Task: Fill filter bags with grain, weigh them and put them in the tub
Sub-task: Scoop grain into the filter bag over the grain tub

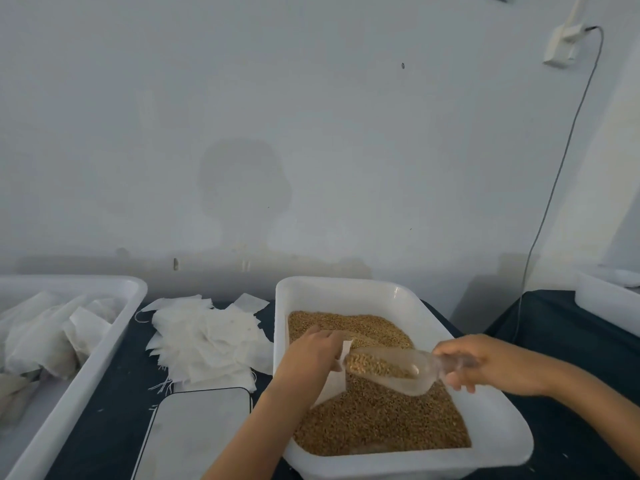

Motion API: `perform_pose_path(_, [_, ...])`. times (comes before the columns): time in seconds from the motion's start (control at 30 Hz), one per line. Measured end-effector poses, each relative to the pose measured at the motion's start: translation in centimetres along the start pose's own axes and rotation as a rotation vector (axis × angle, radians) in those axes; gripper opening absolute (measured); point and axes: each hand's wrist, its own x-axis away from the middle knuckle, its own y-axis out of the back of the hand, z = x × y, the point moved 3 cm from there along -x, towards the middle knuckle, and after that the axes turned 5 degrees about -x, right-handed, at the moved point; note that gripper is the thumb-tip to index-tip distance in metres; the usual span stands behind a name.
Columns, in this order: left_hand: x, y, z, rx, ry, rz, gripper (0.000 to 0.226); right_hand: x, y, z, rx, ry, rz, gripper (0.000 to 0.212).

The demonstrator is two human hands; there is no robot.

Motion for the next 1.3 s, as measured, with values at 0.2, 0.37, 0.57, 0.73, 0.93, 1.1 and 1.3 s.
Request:
perform_pose_path(0.2, [0.2, 0.2, -0.1, 0.025, -0.064, 0.006, 0.02, -0.7, 1.0, 0.1, 0.203, -0.08, -0.083, 0.015])
perform_pose_path(0.37, [0.3, 0.6, -0.4, 0.009, -0.106, 0.011, 0.023, -1.6, 1.8, 1.7, 0.396, -0.102, -0.06, 0.008])
perform_pose_path(0.57, [0.3, 0.5, -0.5, -0.01, -0.118, 0.048, 0.023, -2.7, 2.8, 4.1, 0.675, -0.127, -0.055, 0.031])
perform_pose_path(0.73, [0.2, 0.3, -0.3, 0.007, -0.099, 0.049, 0.024, -3.1, 2.9, 5.1, 0.782, -0.117, -0.07, 0.033])
perform_pose_path(0.93, [0.3, -0.1, 0.0, 0.036, -0.088, 0.011, 0.019, -2.9, 2.7, 5.2, 0.768, -0.152, -0.077, 0.034])
perform_pose_path(1.1, [0.5, -0.5, 0.4, 0.104, -0.039, -0.03, 0.009, -2.1, 1.8, 3.7, 0.554, -0.18, -0.005, 0.006])
perform_pose_path(1.3, [0.5, -0.5, 0.8, 0.131, 0.094, -0.083, 0.015, -1.5, -1.4, 1.4, 0.261, -0.257, -0.068, 0.01])
